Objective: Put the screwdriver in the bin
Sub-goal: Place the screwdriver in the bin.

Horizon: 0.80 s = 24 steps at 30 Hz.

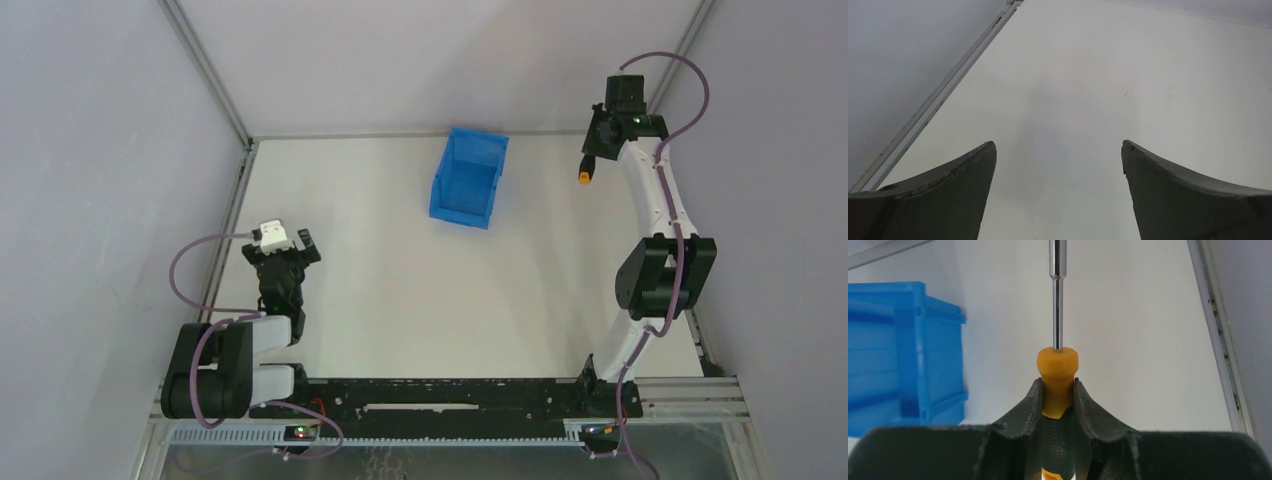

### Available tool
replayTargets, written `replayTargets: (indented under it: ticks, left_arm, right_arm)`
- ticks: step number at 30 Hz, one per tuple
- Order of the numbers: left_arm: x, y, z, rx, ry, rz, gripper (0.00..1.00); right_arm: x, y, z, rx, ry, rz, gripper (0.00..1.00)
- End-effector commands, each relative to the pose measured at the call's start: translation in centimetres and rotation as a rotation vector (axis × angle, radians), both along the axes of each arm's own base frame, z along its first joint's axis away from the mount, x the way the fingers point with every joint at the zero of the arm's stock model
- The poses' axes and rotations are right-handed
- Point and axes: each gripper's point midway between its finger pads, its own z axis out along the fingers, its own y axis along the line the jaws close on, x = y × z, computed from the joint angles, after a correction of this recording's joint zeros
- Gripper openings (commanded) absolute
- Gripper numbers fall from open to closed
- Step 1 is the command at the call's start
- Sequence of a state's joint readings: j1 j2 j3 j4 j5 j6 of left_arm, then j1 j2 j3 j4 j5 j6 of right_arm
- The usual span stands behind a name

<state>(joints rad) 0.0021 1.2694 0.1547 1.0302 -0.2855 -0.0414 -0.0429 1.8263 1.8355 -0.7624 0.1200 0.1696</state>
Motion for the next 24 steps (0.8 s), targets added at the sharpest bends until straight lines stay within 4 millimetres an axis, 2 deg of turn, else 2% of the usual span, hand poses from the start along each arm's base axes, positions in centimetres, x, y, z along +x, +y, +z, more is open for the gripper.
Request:
replayTargets:
  ticks: [1, 6, 10, 15, 24]
  left_arm:
    - [1.0, 0.2, 2.6, 0.024, -0.070, 0.009, 1.00]
    - [1.0, 0.2, 2.6, 0.024, -0.071, 0.008, 1.00]
    - [1.0, 0.1, 2.5, 0.024, -0.070, 0.008, 1.00]
    - [1.0, 0.1, 2.6, 0.024, -0.071, 0.007, 1.00]
    - [1.0, 0.2, 2.5, 0.024, -0.070, 0.008, 1.00]
  right_arm:
    - [-1.7, 0.8, 6.6, -0.035, -0.105, 0.018, 0.17]
    - [-2.9, 1.9, 10.8, -0.037, -0.175, 0.035, 0.17]
    - [-3.7, 3.3, 13.0, -0.036, -0.209, 0.062, 0.17]
    - [-3.9, 5.6, 14.1, -0.010, -0.230, 0.098, 0.17]
    - [-2.4, 11.5, 14.2, 0.046, -0.246, 0.179, 0.16]
